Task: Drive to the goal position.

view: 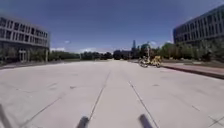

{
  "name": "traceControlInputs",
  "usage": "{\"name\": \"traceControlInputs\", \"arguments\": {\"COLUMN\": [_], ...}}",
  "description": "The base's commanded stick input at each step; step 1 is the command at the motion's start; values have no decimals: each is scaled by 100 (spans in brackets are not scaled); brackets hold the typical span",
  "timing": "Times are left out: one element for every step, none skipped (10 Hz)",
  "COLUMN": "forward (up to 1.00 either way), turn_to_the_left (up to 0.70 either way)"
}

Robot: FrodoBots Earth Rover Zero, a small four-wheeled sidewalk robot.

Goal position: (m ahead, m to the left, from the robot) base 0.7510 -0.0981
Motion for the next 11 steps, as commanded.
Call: {"name": "traceControlInputs", "arguments": {"forward": [100, 100, 100, 100, 100, 100, 100, 100, 100, 100, 100], "turn_to_the_left": [-30, -28, -25, -23, -20, -18, -15, -13, -10, -8, -5]}}
